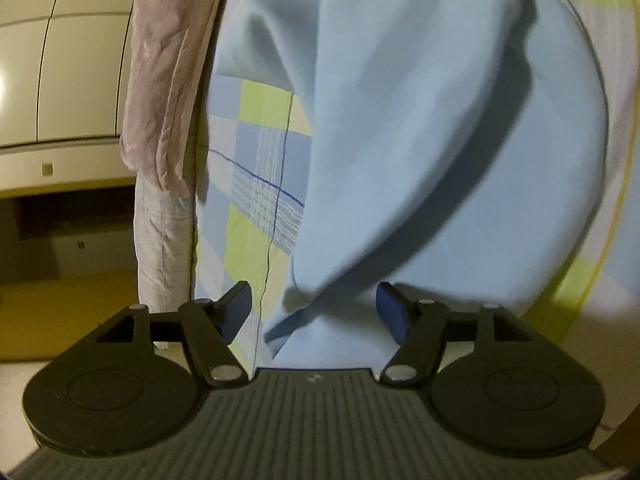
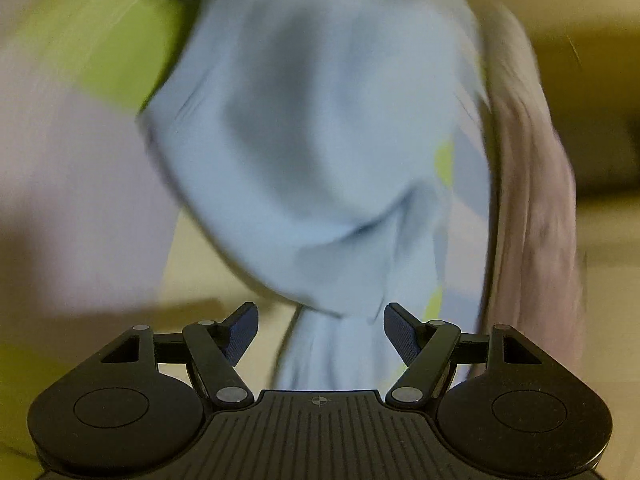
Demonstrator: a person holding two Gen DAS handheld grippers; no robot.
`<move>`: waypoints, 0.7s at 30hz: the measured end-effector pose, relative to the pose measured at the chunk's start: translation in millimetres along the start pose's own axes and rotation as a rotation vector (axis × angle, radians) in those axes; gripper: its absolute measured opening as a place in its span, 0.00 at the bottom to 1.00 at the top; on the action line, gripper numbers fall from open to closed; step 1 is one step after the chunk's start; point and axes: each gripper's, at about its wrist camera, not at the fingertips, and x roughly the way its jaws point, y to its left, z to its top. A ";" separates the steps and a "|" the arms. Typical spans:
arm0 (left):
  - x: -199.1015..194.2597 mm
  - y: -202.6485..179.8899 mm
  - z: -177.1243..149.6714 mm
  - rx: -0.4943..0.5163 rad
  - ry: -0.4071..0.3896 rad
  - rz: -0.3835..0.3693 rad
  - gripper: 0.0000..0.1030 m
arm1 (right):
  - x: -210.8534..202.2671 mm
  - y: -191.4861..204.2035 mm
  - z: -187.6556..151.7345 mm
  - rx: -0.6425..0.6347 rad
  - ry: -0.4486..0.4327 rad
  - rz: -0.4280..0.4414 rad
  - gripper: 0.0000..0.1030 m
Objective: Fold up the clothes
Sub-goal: 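Grasp the sweatshirt hem with the left gripper while the right gripper grasps it, then lift the sweatshirt with both grippers and shake it out, then release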
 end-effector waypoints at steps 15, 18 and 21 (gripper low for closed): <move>13.3 52.5 1.3 -0.260 0.001 0.003 0.07 | 28.7 -22.0 -31.1 0.035 -0.187 -0.049 0.03; -6.0 89.7 -3.7 -0.439 0.032 0.028 0.07 | 2.6 -50.7 -42.2 0.266 -0.184 -0.055 0.02; -25.3 126.8 -8.7 -0.618 0.063 0.053 0.07 | -34.8 -92.1 -60.4 0.571 -0.181 -0.101 0.01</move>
